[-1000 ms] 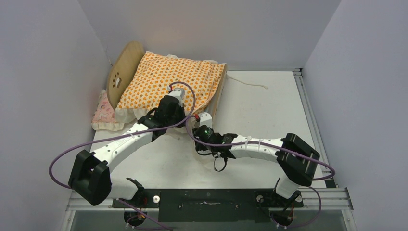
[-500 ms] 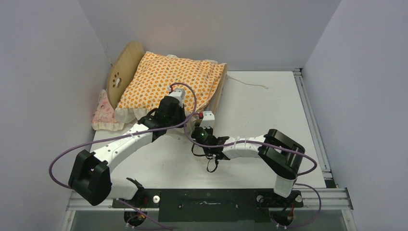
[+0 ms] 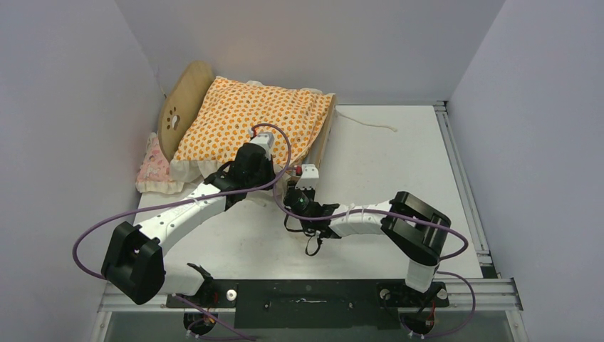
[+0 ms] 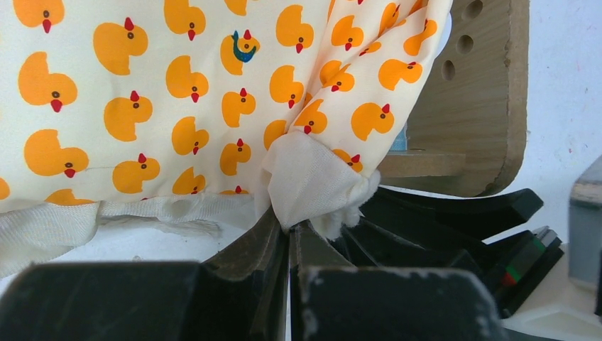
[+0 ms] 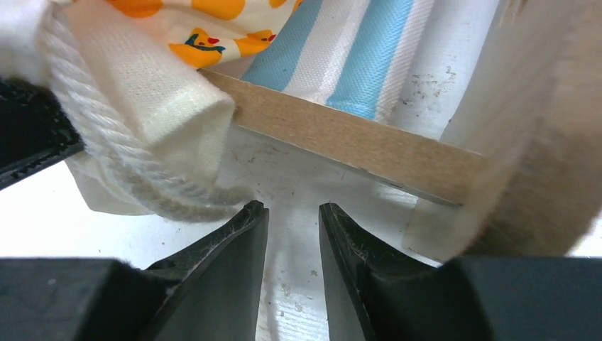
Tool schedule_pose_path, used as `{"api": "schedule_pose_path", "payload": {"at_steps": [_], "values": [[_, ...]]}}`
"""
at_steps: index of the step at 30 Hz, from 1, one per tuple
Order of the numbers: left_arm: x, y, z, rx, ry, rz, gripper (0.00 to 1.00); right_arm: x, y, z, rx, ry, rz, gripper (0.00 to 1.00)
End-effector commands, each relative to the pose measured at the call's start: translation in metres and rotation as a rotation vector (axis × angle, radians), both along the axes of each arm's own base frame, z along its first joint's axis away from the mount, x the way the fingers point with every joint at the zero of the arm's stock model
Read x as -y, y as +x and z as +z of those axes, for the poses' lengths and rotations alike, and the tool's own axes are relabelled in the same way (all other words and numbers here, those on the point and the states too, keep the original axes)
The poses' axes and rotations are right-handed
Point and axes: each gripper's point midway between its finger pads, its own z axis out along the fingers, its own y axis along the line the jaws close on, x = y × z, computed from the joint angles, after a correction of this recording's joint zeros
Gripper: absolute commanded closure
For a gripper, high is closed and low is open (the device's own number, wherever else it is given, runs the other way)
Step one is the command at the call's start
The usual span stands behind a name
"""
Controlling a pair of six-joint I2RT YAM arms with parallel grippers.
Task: Set up the pet bed
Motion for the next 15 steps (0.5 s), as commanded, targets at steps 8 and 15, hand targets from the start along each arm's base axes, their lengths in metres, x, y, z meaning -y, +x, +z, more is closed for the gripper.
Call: {"api": "schedule_pose_path", "payload": {"at_steps": [8,15], "values": [[0.004,0.006,0.025,0.069,-0.037,-0.014,1.00,-0.011,0.005,0.047,0.102,0.172,0.007,0.64],[0.005,0.005,0.025,0.065,-0.037,-0.019,1.00,-0.010,0.005,0.048,0.118,0.207,0.013,0.62]]}}
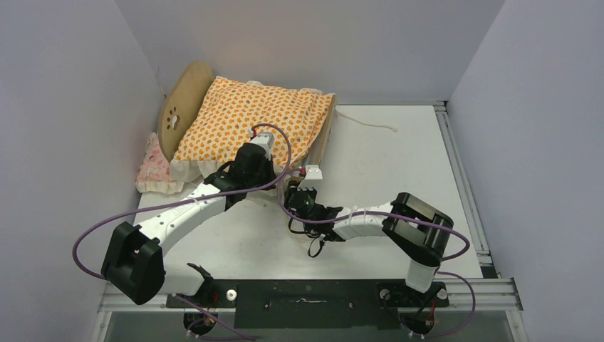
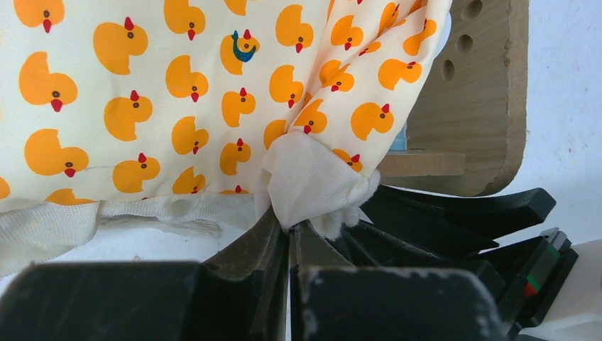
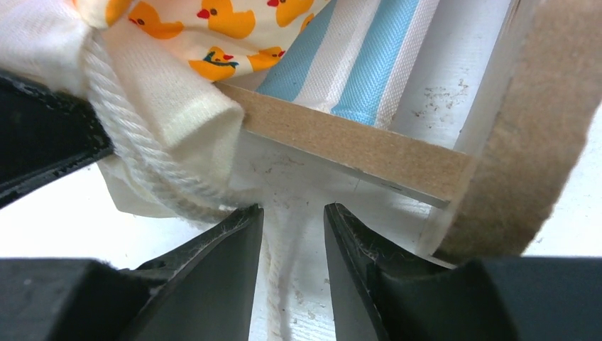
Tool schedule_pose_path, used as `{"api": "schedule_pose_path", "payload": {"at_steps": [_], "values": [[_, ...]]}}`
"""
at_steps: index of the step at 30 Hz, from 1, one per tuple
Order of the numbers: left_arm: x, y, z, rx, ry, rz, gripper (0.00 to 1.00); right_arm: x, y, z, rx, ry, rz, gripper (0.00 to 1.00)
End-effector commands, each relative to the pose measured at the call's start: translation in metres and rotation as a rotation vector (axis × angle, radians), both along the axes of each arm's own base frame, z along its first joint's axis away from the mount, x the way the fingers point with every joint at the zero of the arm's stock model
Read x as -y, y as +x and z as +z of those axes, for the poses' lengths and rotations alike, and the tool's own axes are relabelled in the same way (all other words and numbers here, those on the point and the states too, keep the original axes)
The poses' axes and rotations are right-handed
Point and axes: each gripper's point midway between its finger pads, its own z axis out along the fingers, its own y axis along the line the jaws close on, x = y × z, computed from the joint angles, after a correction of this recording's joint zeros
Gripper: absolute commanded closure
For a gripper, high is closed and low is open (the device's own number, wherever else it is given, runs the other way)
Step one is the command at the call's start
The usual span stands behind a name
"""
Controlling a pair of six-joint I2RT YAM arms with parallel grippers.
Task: Set up the pet bed
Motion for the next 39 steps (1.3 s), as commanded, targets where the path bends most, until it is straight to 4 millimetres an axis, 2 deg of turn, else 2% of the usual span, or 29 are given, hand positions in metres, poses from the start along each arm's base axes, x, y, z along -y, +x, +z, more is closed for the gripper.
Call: {"api": "schedule_pose_path", "payload": {"at_steps": [1,8,16,19,23,30,32,35,37,39], "values": [[0.005,0.005,0.025,0.066,-0.039,-0.020,1.00,-0.007,0.006,0.035,0.067,0.113,0.001,0.61],[0.007,0.003,0.026,0.055,-0.041,-0.035,1.00,-0.016,0.013,0.017,0.057,0.083,0.020,0.59],[0.008,0.002,0.029,0.056,-0.051,-0.034,1.00,-0.012,0.012,-0.024,0.001,-0.032,0.018,0.63],[0.007,0.003,0.029,0.060,-0.052,-0.029,1.00,-0.006,0.001,-0.035,-0.034,-0.067,0.035,0.64],[0.006,0.004,0.029,0.063,-0.049,-0.025,1.00,0.010,-0.023,-0.053,-0.099,-0.124,0.060,0.64],[0.005,0.005,0.026,0.061,-0.047,-0.022,1.00,0.054,-0.055,-0.091,-0.242,-0.282,0.040,0.65],[0.006,0.005,0.025,0.059,-0.047,-0.024,1.00,0.059,-0.058,-0.092,-0.248,-0.297,0.041,0.71],[0.006,0.005,0.025,0.062,-0.044,-0.023,1.00,0.067,-0.055,-0.078,-0.226,-0.342,0.036,0.79],[0.004,0.006,0.026,0.066,-0.039,-0.021,1.00,0.071,-0.051,-0.057,-0.198,-0.393,0.045,0.86],[0.002,0.006,0.028,0.071,-0.032,-0.017,1.00,0.066,-0.045,-0.025,-0.163,-0.432,0.083,0.89]]}}
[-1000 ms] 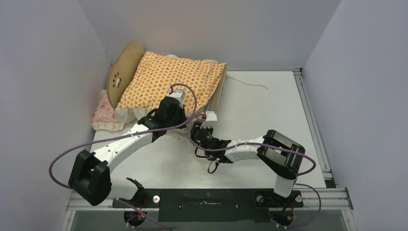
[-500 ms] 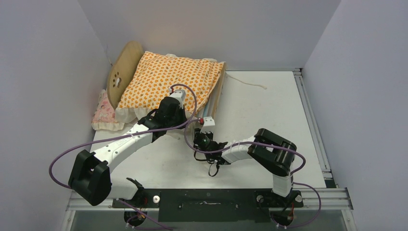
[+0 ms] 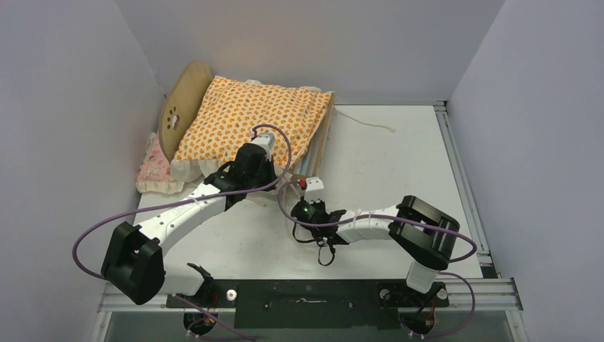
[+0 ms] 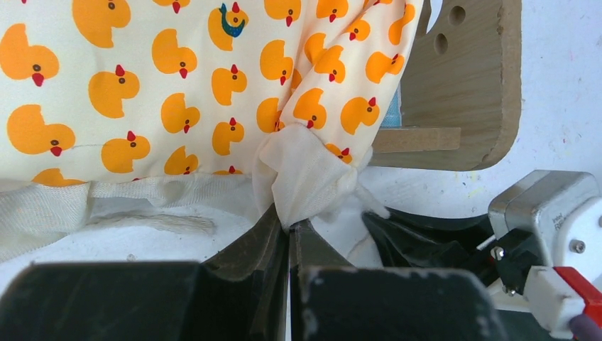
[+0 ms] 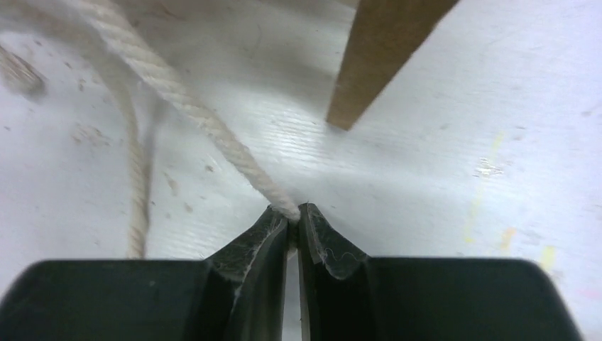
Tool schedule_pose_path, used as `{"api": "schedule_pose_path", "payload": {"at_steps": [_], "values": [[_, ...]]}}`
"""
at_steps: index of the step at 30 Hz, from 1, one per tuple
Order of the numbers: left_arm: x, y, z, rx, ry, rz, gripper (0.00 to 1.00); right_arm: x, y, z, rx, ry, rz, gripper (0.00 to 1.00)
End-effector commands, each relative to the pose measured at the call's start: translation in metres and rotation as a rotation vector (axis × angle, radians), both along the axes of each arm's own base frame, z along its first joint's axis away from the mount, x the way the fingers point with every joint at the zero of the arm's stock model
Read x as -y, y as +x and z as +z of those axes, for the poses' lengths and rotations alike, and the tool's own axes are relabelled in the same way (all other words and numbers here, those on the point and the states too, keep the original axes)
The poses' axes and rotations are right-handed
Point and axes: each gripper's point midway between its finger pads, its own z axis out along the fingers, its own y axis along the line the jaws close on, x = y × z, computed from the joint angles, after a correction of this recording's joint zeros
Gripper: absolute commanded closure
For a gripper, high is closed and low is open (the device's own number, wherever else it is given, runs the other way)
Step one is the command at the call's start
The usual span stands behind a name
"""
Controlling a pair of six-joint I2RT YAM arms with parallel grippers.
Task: Set up the pet bed
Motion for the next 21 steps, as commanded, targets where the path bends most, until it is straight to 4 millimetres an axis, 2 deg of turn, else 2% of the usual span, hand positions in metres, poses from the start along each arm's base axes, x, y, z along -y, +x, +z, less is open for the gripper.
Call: {"api": "schedule_pose_path", "payload": {"at_steps": [1,4,7,12,18,21], "values": [[-0.001,0.010,0.029,0.085,-0.024,0.004,1.00,0.017,-0.002,0.051,0.022,-0.180,0.086,0.90],[-0.001,0.011,0.031,0.089,-0.025,0.004,1.00,0.010,0.005,0.109,0.086,-0.216,0.164,0.90],[-0.001,0.011,0.033,0.093,-0.031,0.004,1.00,0.016,0.016,0.158,0.157,-0.334,0.217,0.90],[0.000,0.010,0.036,0.090,-0.045,0.007,1.00,0.016,0.041,0.226,0.296,-0.529,0.248,0.91],[0.004,0.012,0.045,0.092,-0.088,0.025,1.00,0.013,0.070,0.286,0.507,-0.694,0.223,0.91],[0.006,0.014,0.051,0.100,-0.105,0.029,1.00,0.007,0.080,0.301,0.600,-0.683,0.216,0.91]]}}
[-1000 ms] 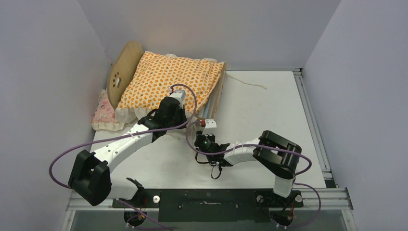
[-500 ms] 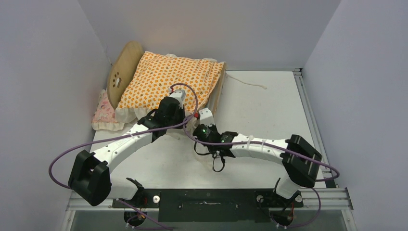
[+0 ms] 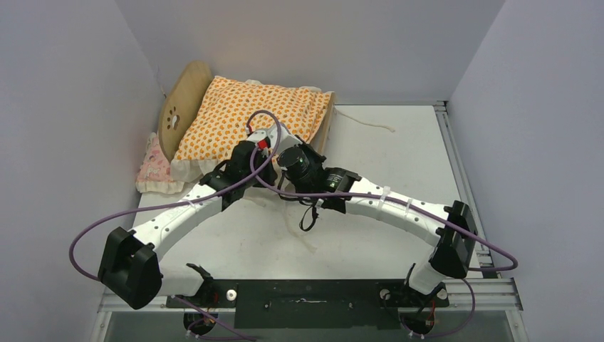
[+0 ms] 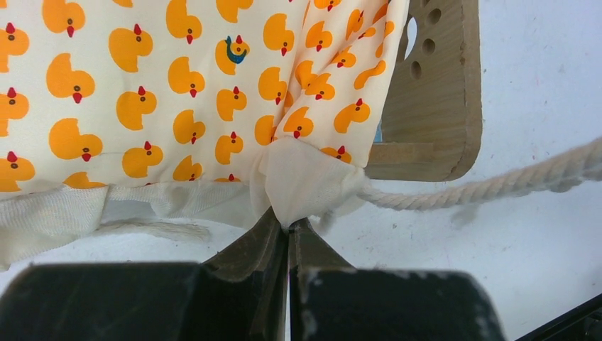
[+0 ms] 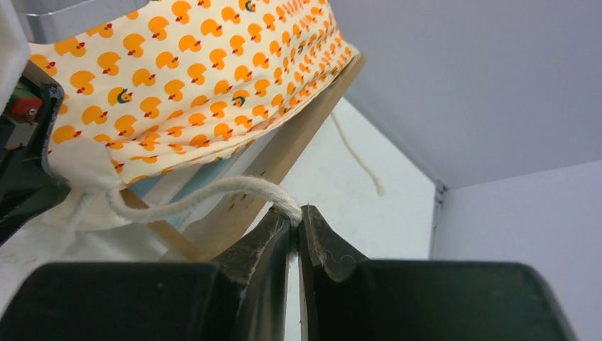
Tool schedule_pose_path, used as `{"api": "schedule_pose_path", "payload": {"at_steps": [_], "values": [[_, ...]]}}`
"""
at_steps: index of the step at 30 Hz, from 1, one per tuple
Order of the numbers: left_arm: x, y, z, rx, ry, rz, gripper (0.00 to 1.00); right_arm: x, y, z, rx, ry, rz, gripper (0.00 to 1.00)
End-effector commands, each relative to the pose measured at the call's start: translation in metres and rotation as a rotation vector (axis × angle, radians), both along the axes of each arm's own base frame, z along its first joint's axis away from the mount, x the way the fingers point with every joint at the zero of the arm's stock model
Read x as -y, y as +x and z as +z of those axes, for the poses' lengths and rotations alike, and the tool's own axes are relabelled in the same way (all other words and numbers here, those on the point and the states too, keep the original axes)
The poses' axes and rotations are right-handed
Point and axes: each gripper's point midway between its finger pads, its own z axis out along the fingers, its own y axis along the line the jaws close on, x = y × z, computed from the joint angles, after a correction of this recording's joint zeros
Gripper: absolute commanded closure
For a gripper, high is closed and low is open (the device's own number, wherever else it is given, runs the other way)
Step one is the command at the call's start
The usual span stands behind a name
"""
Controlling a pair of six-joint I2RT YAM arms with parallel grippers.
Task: Set up the pet bed
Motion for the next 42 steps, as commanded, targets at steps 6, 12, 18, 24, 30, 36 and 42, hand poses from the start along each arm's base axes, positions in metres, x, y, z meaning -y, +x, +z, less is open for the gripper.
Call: {"api": "schedule_pose_path", "payload": {"at_steps": [6,12,18,24,30,36,42], "values": [[0.008,0.016,0.045,0.083,-0.092,0.026,1.00,-0.017,0.035,0.065,0.259,0.102,0.088,0.93],[0.006,0.019,0.050,0.091,-0.108,0.041,1.00,-0.024,0.052,0.074,0.263,0.198,0.137,0.93],[0.005,0.020,0.050,0.093,-0.116,0.049,1.00,-0.015,0.066,0.059,0.219,0.266,0.112,0.94],[0.003,0.020,0.044,0.085,-0.111,0.052,1.00,-0.004,0.073,0.021,0.145,0.271,0.074,0.94],[0.002,0.019,0.035,0.071,-0.102,0.053,1.00,-0.007,0.073,-0.017,0.051,0.292,0.076,0.95],[0.000,0.017,0.027,0.057,-0.095,0.050,1.00,-0.008,0.074,-0.042,-0.013,0.270,0.044,0.95],[0.001,0.016,0.025,0.054,-0.091,0.043,1.00,0.001,0.072,-0.068,-0.089,0.207,-0.017,0.95]]}}
